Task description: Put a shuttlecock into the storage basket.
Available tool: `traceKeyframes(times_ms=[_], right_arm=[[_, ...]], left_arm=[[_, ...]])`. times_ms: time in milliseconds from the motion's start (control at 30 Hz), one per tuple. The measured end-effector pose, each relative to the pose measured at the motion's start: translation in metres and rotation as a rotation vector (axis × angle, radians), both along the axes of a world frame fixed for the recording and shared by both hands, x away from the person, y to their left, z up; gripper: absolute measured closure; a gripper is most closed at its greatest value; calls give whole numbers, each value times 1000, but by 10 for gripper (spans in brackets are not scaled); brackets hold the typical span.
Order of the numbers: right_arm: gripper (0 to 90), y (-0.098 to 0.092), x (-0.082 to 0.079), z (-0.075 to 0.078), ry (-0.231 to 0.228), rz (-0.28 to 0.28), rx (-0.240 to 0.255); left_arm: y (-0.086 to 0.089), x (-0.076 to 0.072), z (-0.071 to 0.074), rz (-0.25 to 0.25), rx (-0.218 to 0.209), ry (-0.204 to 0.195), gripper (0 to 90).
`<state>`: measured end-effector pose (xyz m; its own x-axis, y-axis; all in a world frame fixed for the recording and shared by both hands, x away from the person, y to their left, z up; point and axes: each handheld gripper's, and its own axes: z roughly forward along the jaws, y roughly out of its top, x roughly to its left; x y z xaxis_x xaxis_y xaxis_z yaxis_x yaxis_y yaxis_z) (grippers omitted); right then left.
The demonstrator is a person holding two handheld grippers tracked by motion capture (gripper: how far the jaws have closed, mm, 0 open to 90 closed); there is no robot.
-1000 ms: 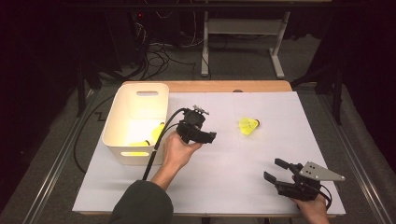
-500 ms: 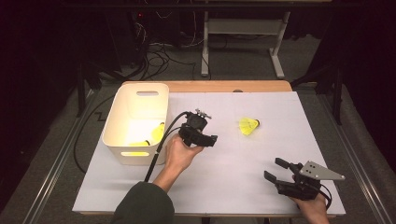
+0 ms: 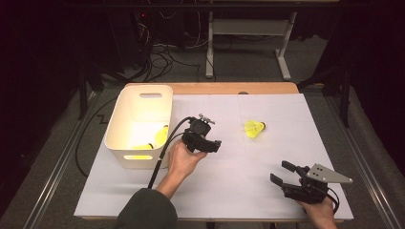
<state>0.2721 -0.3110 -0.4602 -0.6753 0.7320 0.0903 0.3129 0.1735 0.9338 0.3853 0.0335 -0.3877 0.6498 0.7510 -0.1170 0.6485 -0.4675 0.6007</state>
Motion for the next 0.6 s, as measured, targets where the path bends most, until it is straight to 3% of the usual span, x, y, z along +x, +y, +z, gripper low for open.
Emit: traceKeyframes(times_ms=[600], right_arm=[[304, 8, 8, 2, 4, -23, -32]], left_arm=[[2, -5, -22, 1, -10, 6, 387]])
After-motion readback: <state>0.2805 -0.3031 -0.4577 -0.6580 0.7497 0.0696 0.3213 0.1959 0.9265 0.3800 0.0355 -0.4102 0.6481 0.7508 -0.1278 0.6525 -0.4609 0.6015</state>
